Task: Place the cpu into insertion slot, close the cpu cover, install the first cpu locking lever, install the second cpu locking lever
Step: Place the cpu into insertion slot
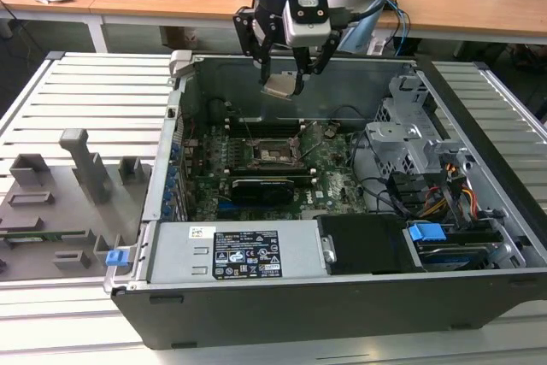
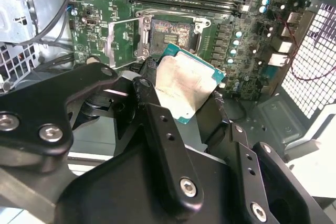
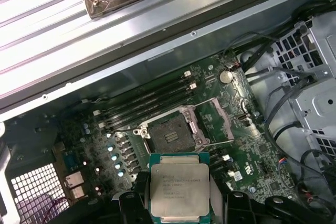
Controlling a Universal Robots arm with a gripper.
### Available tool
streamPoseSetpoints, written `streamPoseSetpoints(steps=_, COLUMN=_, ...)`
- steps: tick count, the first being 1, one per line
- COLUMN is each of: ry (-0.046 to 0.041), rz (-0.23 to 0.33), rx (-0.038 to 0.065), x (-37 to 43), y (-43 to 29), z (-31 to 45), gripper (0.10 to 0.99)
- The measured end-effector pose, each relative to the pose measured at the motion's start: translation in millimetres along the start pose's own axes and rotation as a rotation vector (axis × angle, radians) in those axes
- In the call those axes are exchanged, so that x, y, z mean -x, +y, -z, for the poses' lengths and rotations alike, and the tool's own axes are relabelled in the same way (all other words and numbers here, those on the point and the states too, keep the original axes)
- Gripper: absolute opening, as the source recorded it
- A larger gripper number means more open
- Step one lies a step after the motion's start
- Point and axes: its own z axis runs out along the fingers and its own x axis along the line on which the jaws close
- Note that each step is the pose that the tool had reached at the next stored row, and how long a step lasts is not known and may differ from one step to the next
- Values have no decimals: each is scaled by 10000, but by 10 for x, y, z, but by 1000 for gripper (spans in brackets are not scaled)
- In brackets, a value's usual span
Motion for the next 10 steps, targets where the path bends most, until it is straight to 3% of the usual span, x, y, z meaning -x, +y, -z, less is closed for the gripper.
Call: streamPoseSetpoints(steps=10, ry=-55, rz=-686, rx=4, x=0, y=0, z=0, gripper=541)
